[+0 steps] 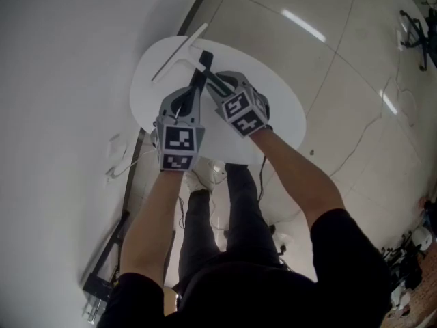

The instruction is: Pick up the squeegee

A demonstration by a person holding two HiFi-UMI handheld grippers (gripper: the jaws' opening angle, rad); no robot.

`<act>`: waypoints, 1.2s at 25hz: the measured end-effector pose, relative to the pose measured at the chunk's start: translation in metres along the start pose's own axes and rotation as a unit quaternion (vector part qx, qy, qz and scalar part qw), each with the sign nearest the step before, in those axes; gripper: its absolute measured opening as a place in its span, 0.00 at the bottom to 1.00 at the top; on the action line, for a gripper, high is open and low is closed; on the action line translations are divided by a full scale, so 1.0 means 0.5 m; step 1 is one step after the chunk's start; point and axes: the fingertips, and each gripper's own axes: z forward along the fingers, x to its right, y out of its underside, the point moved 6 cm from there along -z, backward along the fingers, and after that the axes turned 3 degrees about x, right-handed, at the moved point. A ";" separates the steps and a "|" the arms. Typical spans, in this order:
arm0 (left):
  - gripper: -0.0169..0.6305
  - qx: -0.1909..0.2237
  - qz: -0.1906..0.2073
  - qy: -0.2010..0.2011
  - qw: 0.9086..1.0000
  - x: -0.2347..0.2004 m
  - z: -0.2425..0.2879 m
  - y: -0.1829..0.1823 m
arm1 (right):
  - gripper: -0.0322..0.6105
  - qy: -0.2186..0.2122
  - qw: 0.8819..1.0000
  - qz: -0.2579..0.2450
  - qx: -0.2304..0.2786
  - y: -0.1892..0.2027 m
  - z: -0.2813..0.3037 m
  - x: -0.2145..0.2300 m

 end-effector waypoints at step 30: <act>0.04 -0.005 -0.012 -0.022 1.000 -0.032 -0.070 0.007 | 0.21 -0.006 0.999 0.030 -0.016 0.009 0.020 -0.025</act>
